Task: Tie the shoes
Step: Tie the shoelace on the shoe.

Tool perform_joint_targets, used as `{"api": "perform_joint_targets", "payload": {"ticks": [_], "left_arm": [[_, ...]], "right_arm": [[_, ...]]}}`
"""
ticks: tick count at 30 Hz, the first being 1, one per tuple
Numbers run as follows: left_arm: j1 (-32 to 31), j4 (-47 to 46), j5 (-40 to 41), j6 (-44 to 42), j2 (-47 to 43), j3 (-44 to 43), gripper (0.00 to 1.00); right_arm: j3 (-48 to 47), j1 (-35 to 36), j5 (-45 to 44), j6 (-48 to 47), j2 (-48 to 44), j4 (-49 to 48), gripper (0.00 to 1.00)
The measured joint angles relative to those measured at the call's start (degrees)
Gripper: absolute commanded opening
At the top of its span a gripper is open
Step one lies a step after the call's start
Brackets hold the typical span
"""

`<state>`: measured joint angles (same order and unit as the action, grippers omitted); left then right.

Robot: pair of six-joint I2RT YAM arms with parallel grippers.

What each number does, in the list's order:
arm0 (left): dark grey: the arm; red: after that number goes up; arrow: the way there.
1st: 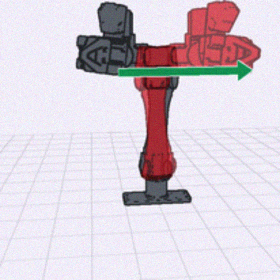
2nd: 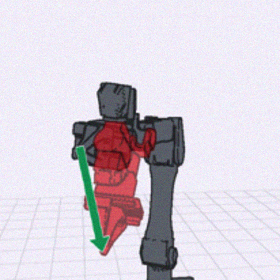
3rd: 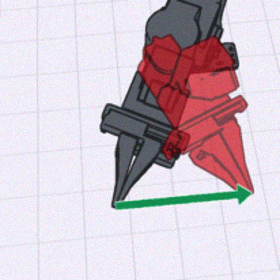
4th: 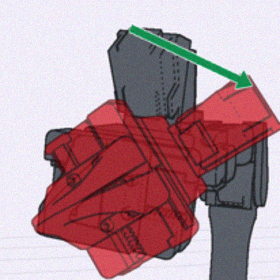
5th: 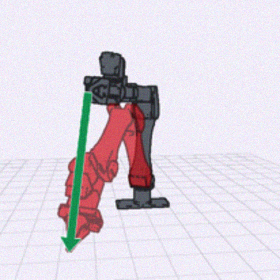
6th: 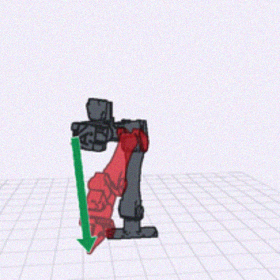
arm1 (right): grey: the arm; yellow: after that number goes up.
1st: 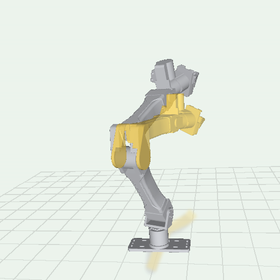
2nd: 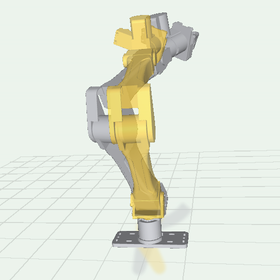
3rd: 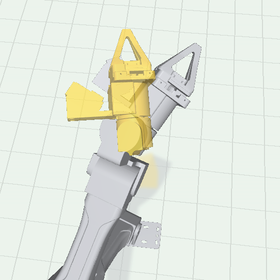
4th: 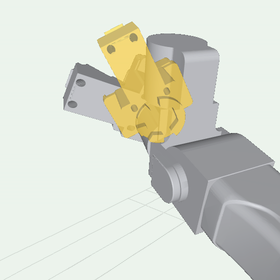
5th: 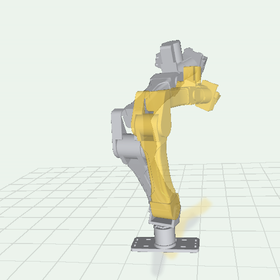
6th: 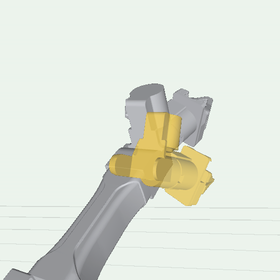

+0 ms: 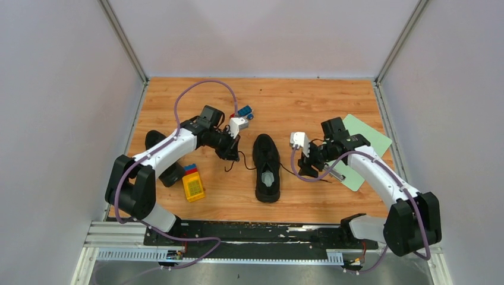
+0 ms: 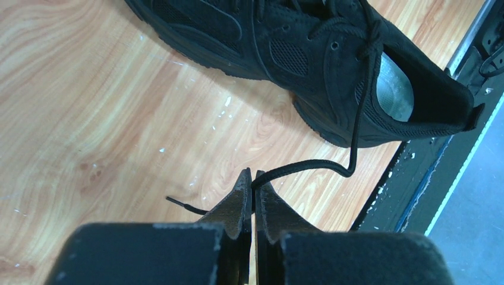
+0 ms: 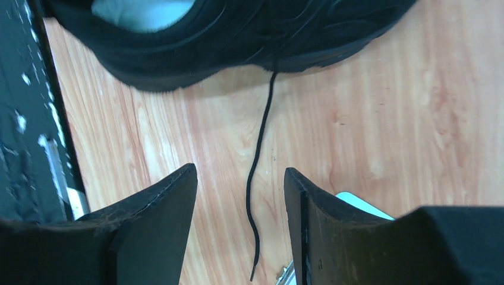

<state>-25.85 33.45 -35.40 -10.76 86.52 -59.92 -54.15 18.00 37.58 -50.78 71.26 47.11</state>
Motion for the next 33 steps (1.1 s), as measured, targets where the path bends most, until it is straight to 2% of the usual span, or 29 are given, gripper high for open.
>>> {"api": "perform_joint_targets", "payload": {"ticks": [4,13,15,20,22,26,33], "left_arm": [[0.0,1.1,0.2,-1.1,1.6,-2.3,0.0],[0.0,4.1,-0.6,-2.9,3.1,-3.7,0.0],[0.0,4.5,-0.6,-2.9,3.7,-3.7,0.0],[0.0,5.3,0.0,-3.5,4.2,-4.3,0.0],[0.0,5.7,1.1,-4.3,4.2,-4.6,0.0],[0.1,7.7,5.1,-7.5,3.7,-4.6,0.0],[0.5,7.9,16.0,-11.4,-1.2,-3.4,0.0]], "right_arm": [[4.3,0.9,-0.2,-8.9,3.1,-1.6,0.57],[3.9,5.3,-0.2,-14.4,15.1,-11.4,0.57],[2.9,6.6,-0.2,-14.7,18.5,-12.6,0.48],[-0.5,8.0,-1.1,-12.9,25.4,-14.3,0.04],[-1.1,7.8,-2.5,-11.9,26.0,-14.4,0.0],[-1.7,5.8,-4.1,-11.2,23.9,-13.0,0.0],[-0.9,0.7,-6.4,-12.1,11.5,-8.1,0.0]]}}
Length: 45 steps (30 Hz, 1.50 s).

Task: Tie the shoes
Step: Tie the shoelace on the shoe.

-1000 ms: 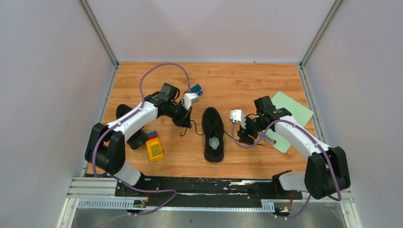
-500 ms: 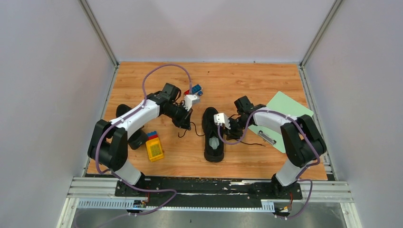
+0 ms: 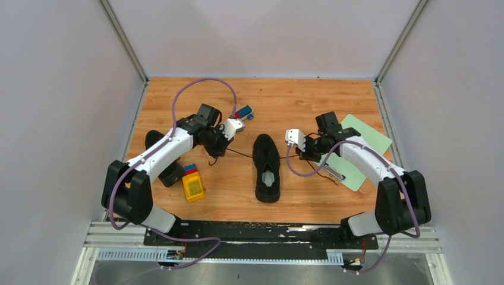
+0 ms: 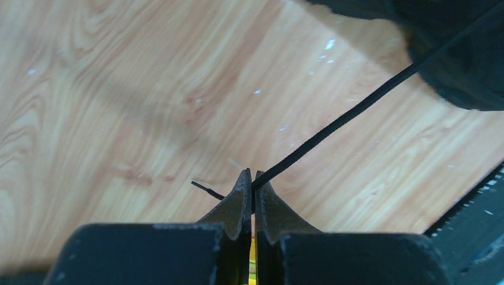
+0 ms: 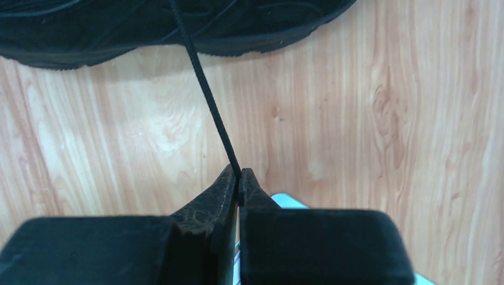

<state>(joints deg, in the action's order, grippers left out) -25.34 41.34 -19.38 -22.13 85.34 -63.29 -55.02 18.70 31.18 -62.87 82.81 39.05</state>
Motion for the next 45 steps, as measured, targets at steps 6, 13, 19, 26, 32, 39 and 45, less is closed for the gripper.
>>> {"api": "perform_joint_targets", "payload": {"ticks": [6,13,19,26,32,39,45], "left_arm": [[1.9,-2.3,8.9,-0.2,-0.4,1.3,0.0],[2.6,-3.7,13.2,-0.8,-1.3,4.9,0.0],[3.0,-1.1,5.6,-1.0,-4.6,5.6,0.0],[3.3,3.1,-11.3,3.0,-4.7,3.8,0.36],[3.3,2.3,-16.6,11.0,-4.5,2.4,0.67],[4.8,2.6,-8.9,16.8,-9.7,0.5,1.0],[6.4,1.0,-3.9,24.2,-32.9,-3.9,1.0]], "right_arm": [[5.2,-1.3,-1.1,0.0,-3.8,2.2,0.0],[8.6,-1.4,-1.0,1.4,-5.7,2.1,0.0],[7.0,-1.4,0.3,7.6,-6.1,3.0,0.12],[-6.4,-0.5,2.3,22.1,-5.9,6.3,1.0],[-19.0,-0.5,5.8,30.7,-6.6,9.6,1.0],[-33.9,0.0,11.5,42.9,-6.7,8.3,1.0],[-42.9,9.8,5.7,38.4,-1.1,9.5,1.0]]}}
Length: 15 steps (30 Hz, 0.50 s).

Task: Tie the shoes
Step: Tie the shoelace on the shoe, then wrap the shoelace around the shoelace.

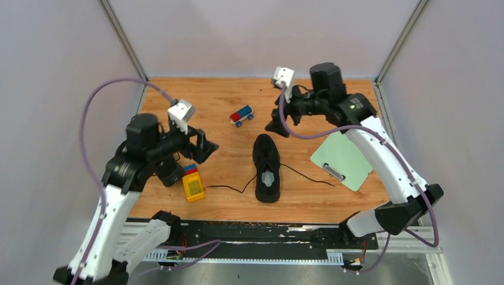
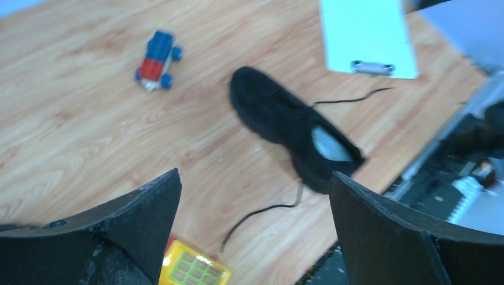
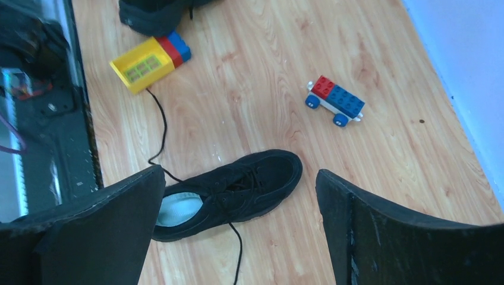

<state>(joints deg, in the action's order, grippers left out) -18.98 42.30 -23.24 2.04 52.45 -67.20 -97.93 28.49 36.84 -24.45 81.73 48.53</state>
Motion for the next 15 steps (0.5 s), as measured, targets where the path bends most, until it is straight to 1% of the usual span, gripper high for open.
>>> {"api": "perform_joint_targets", "payload": {"ticks": [3,4,7,9,10,12,14,15], "left_arm": [[-0.2,1.0,-3.6,3.0,-9.9,2.3,1.0],[-0.1,1.8,-4.2,3.8,-11.5,3.0,1.0],[1.0,4.2,-6.2,6.0,-12.5,5.8,1.0],[3.0,5.5,-7.4,7.2,-12.5,7.3,1.0],[3.8,6.1,-7.4,8.0,-12.5,7.6,1.0],[6.1,7.6,-5.7,9.7,-13.3,7.8,1.0],[8.3,9.4,-3.3,11.1,-15.0,7.8,1.0],[9.3,10.4,-2.6,11.4,-15.6,7.8,1.0]], "right_arm": [[0.0,6.6,-7.6,-3.2,2.6,1.5,1.0],[0.0,8.8,-10.2,-4.1,3.7,1.9,1.0],[0.5,14.0,-16.6,-6.2,6.3,2.4,1.0],[0.8,16.4,-18.4,-7.9,7.4,3.2,1.0],[1.3,18.1,-19.3,-9.5,7.8,3.5,0.98],[2.7,21.5,-21.8,-13.5,8.2,3.8,0.83],[4.6,26.1,-24.4,-18.0,8.9,4.5,0.65],[5.3,28.2,-25.4,-19.8,9.5,4.9,0.6]]}}
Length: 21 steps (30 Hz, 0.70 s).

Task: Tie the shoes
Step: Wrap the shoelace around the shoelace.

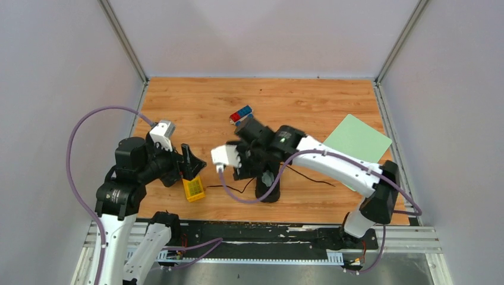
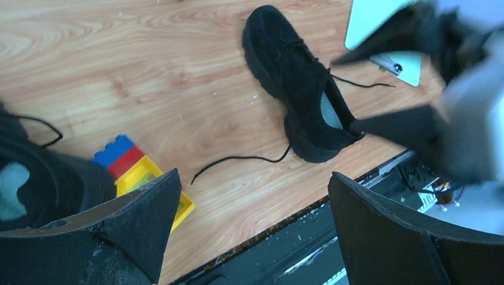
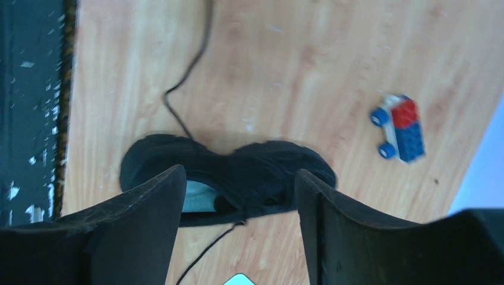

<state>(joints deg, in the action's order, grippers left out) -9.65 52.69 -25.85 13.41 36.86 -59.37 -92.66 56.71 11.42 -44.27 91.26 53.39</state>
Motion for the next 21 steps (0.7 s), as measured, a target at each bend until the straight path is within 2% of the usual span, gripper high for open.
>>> {"api": "perform_joint_targets", "payload": {"ticks": [3,6,13,21], "left_arm": [[2.9,3.2,-0.9,-0.3,-1.4,0.0,1.0],[5.2,3.8,-2.6,-1.1,-2.6,0.5,1.0],[12.7,3.7,-7.4,-1.3,-6.4,1.2,0.92],[15.4,3.4,-11.4,-0.2,-6.4,1.1,0.86]], "right_arm": [[1.0,6.9,-3.8,-5.3,4.6,3.0,0.56],[1.0,10.4,-6.2,-7.5,10.5,5.1,0.55],[1.8,10.3,-8.9,-10.1,17.8,6.0,0.51],[1.7,10.4,-8.1,-10.7,21.9,5.8,0.47]]}}
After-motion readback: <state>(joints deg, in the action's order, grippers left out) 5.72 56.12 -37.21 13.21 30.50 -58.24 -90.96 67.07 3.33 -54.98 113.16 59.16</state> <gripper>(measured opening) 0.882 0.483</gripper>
